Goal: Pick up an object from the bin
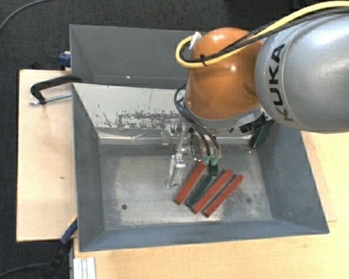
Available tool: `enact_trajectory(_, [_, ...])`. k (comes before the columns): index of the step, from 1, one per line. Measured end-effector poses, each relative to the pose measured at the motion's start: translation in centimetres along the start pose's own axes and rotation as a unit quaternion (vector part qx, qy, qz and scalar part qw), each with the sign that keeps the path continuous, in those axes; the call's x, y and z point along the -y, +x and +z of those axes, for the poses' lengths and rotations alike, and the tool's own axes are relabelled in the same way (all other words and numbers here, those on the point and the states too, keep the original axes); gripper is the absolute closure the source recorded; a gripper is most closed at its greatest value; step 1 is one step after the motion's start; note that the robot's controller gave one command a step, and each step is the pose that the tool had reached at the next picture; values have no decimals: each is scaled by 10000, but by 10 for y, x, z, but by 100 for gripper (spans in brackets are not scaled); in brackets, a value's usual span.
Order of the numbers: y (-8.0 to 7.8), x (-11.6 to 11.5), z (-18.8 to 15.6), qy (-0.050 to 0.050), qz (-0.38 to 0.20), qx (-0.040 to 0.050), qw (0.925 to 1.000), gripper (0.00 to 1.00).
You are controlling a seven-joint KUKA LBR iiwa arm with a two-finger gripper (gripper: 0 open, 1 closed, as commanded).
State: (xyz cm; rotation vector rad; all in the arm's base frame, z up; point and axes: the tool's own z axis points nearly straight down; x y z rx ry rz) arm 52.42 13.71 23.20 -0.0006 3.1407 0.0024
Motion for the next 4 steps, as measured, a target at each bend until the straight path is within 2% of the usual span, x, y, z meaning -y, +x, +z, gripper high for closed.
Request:
enact_trajectory(1, [25, 97, 17, 23, 81, -20, 10000, 0])
enact_trajectory(2, [7, 74, 163, 1, -1521, -32, 9884, 0])
enact_trajectory(3, [6, 74, 160, 0, -1515, -3, 9885, 100])
enact_trajectory(4, [-11, 78, 18, 2, -1601, 24, 9871, 100])
